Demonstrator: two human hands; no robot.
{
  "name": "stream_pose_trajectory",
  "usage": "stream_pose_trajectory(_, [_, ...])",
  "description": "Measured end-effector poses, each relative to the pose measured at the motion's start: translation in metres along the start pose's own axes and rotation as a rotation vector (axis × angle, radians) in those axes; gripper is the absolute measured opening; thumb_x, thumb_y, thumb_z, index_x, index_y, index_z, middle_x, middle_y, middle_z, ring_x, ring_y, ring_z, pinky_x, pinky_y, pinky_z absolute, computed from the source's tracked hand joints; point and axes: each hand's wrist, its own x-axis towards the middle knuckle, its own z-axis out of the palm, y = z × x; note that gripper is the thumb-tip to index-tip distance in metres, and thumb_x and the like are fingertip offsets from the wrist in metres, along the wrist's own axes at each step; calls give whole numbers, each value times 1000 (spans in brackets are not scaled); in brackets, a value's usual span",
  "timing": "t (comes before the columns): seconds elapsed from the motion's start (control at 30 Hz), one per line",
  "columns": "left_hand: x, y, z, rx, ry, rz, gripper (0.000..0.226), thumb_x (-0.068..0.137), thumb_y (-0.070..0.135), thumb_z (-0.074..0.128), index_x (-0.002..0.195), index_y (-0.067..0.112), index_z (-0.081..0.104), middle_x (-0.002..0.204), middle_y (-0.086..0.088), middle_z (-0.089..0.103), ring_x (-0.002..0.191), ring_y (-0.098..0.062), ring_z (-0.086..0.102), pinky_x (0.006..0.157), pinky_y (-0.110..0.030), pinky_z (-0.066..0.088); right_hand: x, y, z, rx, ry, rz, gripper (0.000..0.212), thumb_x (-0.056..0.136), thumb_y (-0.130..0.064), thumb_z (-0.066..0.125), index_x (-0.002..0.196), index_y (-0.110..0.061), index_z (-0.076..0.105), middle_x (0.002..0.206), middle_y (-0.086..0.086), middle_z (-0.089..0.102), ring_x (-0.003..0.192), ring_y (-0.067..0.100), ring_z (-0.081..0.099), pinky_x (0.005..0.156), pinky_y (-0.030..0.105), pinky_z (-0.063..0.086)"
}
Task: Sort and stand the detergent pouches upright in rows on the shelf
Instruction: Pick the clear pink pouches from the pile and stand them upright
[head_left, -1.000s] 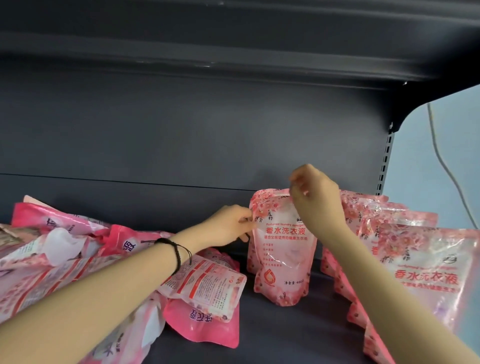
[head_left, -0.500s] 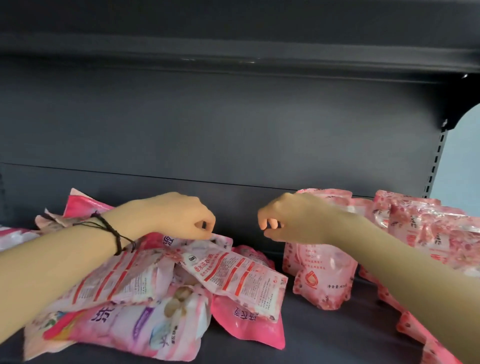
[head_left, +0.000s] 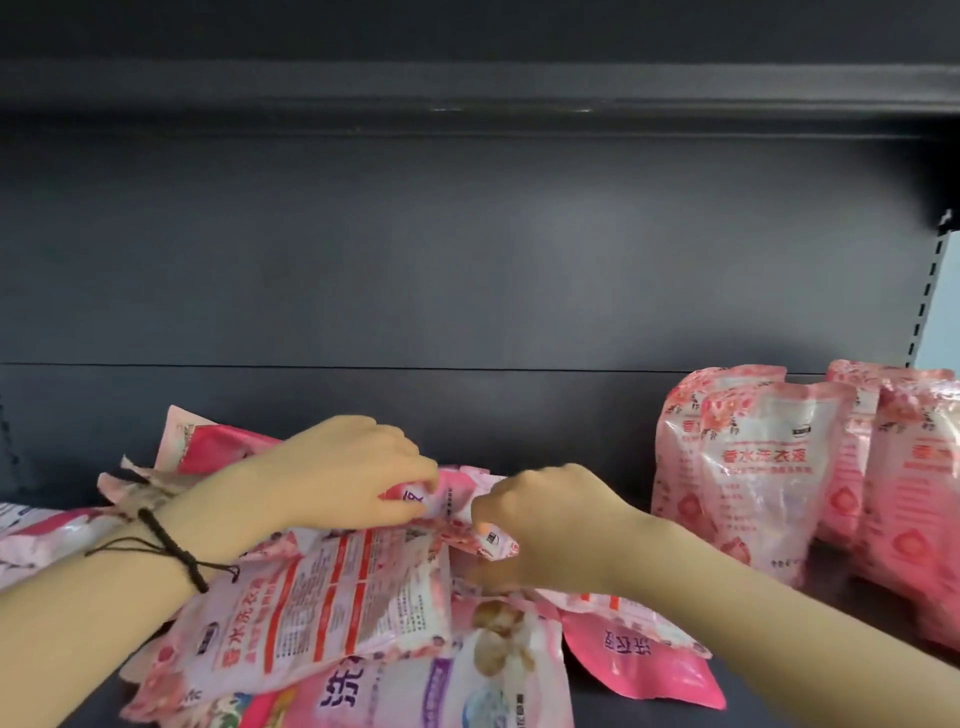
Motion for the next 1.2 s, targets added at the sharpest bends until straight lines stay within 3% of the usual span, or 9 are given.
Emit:
stream_pose_trajectory(0.1, [-8, 8, 11, -239, 24, -98, 31, 93, 57, 36, 117, 46, 51, 105, 22, 59, 102, 1, 52, 93, -27, 42, 1, -18, 15, -34, 50, 122, 30, 72, -37, 71, 68, -18, 47, 61, -2, 42, 54, 26, 39, 42, 21, 11])
stream_pose_trajectory(0.17, [-11, 9, 18, -377, 62, -145, 27, 93, 53, 43, 118, 47, 52, 113, 24, 58, 108, 1, 52, 95, -29, 44, 0, -21, 14, -48, 158, 231, 49, 45, -28, 77, 54, -18, 30, 47, -3, 14, 41, 25, 21, 44, 19, -5])
stream_pose_trajectory(0.3, [-8, 13, 28, -634, 111, -223, 48, 86, 58, 54, 131, 49, 40, 127, 29, 50, 115, 3, 50, 98, -30, 44, -12, 1, 12, 127, 411, 490, 22, 85, -20, 57, 67, -14, 46, 55, 6, 52, 55, 40, 51, 43, 32, 35])
stream_pose_trajectory(0.43, [14, 28, 35, -1067, 172, -325, 78, 78, 45, 72, 143, 33, 30, 132, 16, 47, 118, -4, 49, 101, -27, 42, -29, 22, -4, 378, 773, 564, 26, 91, -12, 60, 67, -4, 51, 48, 2, 46, 44, 24, 41, 45, 36, 37])
stream_pose_trajectory(0.6, [50, 47, 26, -1728, 211, -380, 39, 81, 20, 73, 118, 19, 62, 116, 3, 68, 106, -11, 63, 85, -24, 49, -37, 36, 4, 954, 908, 702, 22, 93, -18, 59, 72, -11, 58, 67, 20, 58, 58, 30, 53, 57, 50, 49])
stream_pose_trajectory(0.87, [80, 87, 18, -1859, 306, -285, 20, 90, 13, 61, 107, 3, 65, 101, -6, 75, 95, -19, 70, 85, -30, 55, -83, 24, 20, 1280, 1044, 840, 18, 92, -26, 61, 87, -10, 65, 85, 10, 70, 80, 28, 67, 77, 50, 56])
stream_pose_trajectory(1.03, [88, 114, 1, -1926, 337, -215, 24, 91, 10, 59, 111, -3, 58, 102, -14, 72, 85, -20, 71, 70, -27, 58, -119, 18, 38, 1440, 964, 898, 78, 79, -63, 64, 95, 12, 53, 100, 36, 62, 90, 53, 62, 82, 68, 48])
stream_pose_trajectory(1.13, [99, 129, -12, -1933, 393, -243, 29, 88, 12, 62, 111, -5, 56, 101, -15, 72, 85, -23, 71, 73, -32, 60, -131, 32, 30, 1507, 986, 880, 45, 91, -40, 56, 89, 2, 69, 90, 17, 74, 83, 31, 71, 74, 47, 59])
stream_pose_trajectory(1.2, [108, 140, -20, -1963, 424, -262, 28, 87, 14, 63, 108, -3, 56, 99, -14, 72, 84, -22, 71, 73, -33, 60, -138, 46, 22, 1528, 964, 874, 43, 93, -38, 52, 91, 3, 68, 93, 22, 72, 85, 34, 71, 77, 50, 59])
